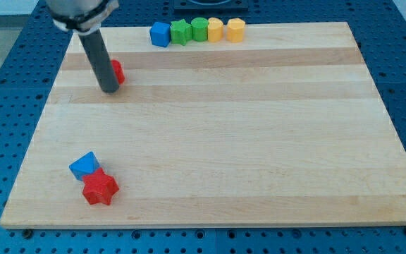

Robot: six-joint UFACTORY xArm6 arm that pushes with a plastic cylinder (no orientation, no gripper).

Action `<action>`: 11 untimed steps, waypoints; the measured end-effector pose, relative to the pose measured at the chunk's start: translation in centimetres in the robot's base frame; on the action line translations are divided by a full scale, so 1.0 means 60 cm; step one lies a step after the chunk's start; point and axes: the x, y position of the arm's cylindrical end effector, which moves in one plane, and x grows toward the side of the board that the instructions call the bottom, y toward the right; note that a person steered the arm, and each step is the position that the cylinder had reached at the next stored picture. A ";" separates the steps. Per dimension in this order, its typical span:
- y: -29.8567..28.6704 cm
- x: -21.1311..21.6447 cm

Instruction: Move the red circle bottom left to the blue cube

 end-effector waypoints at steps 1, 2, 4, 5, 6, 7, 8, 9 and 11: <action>0.000 -0.056; -0.011 -0.027; -0.052 -0.087; -0.016 -0.129; -0.017 -0.118; -0.023 -0.069; 0.006 -0.061; 0.009 -0.090; 0.009 -0.145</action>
